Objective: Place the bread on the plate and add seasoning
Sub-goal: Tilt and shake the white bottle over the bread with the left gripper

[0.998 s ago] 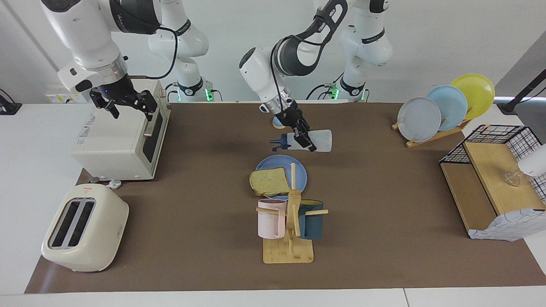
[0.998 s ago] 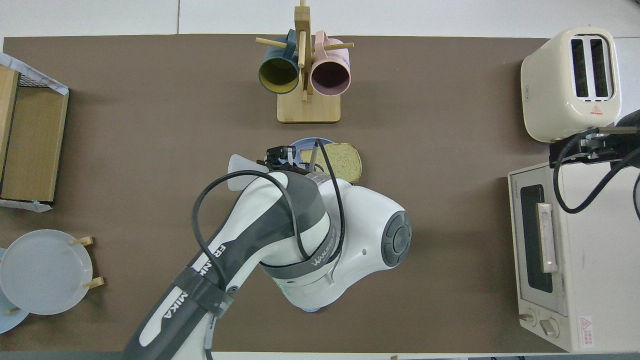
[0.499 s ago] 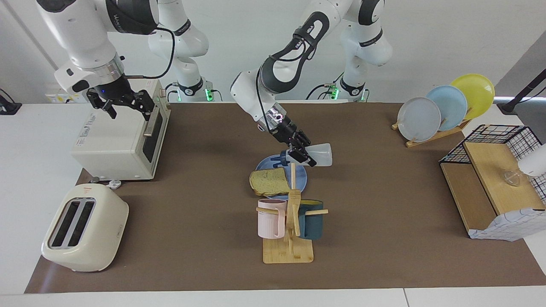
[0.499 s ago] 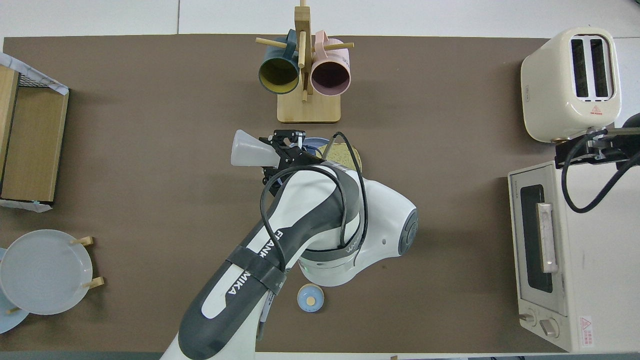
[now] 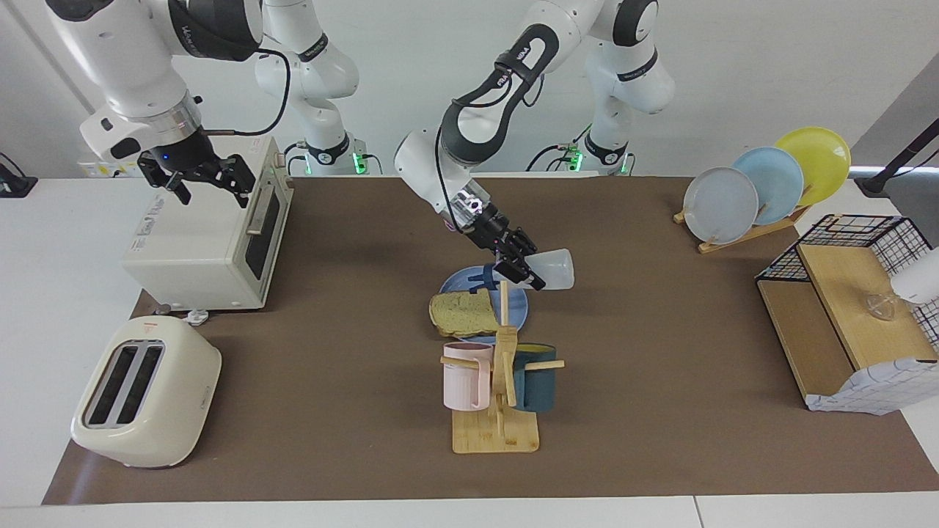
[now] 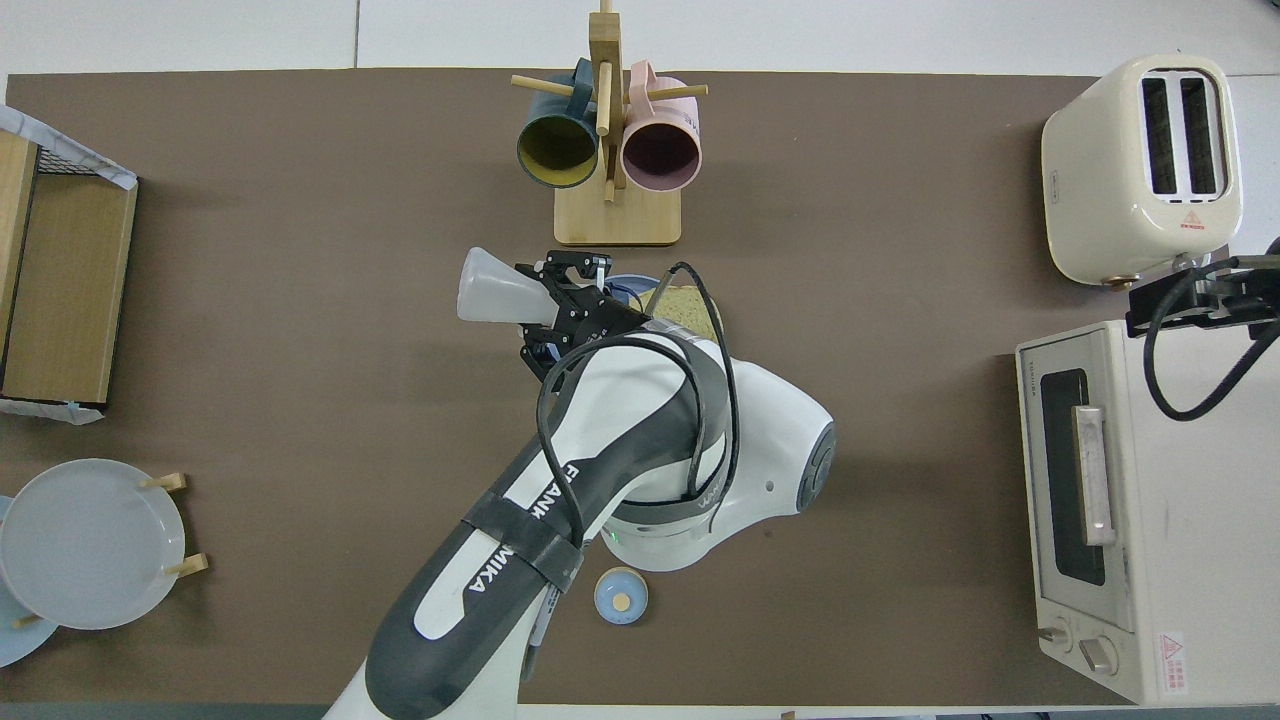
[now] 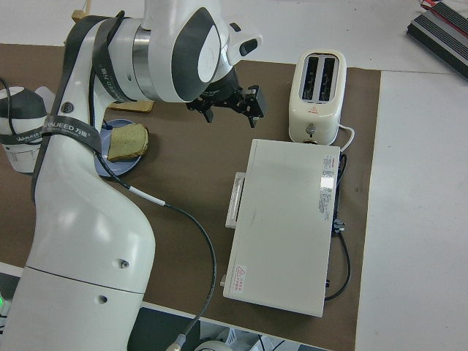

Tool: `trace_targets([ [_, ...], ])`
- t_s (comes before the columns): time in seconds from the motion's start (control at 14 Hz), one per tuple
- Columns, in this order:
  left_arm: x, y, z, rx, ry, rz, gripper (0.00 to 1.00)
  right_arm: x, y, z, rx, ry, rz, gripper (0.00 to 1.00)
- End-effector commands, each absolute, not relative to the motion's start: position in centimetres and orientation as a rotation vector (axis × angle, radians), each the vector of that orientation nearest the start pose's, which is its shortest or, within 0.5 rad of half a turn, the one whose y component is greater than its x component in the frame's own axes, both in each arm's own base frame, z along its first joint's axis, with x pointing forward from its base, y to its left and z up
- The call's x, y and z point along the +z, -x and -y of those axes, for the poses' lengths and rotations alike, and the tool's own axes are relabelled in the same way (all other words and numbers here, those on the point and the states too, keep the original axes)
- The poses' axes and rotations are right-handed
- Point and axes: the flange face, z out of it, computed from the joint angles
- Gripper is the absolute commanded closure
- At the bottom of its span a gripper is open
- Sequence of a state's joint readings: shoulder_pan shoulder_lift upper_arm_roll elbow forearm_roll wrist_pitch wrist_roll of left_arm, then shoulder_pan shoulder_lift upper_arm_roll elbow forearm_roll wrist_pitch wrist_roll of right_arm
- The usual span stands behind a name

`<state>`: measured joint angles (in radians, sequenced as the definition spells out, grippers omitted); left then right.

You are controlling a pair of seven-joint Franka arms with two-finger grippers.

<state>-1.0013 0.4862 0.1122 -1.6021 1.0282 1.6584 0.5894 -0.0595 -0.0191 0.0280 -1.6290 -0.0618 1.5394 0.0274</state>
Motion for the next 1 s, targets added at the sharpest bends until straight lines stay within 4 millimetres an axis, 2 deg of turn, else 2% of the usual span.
trace_targets([
  [0.0,34.0,-46.4,47.5,0.298,1.185,-1.539,1.00,60.4,-54.1,2.5,0.109,3.182,-0.065,0.00],
  [0.14,34.2,-46.8,47.6,0.292,1.142,-1.504,1.00,60.4,-54.1,2.4,0.109,3.182,-0.063,0.00],
  [0.29,32.2,-47.1,47.1,0.343,1.084,-1.464,1.00,60.4,-54.1,2.5,0.109,3.182,-0.065,0.00],
  [0.5,31.1,-47.5,46.8,0.370,1.017,-1.407,1.00,60.4,-54.1,2.4,0.109,3.182,-0.063,0.00],
  [0.64,30.4,-48.7,45.8,0.386,1.003,-1.387,1.00,60.4,-54.1,2.5,0.109,3.182,-0.065,0.00],
  [0.78,30.7,-51.4,43.3,0.409,1.008,-1.343,1.00,60.3,-54.1,2.4,0.111,3.182,-0.063,0.00],
  [0.93,30.7,-52.4,42.4,0.413,1.009,-1.333,1.00,60.4,-54.1,2.5,0.111,3.182,-0.065,0.00],
])
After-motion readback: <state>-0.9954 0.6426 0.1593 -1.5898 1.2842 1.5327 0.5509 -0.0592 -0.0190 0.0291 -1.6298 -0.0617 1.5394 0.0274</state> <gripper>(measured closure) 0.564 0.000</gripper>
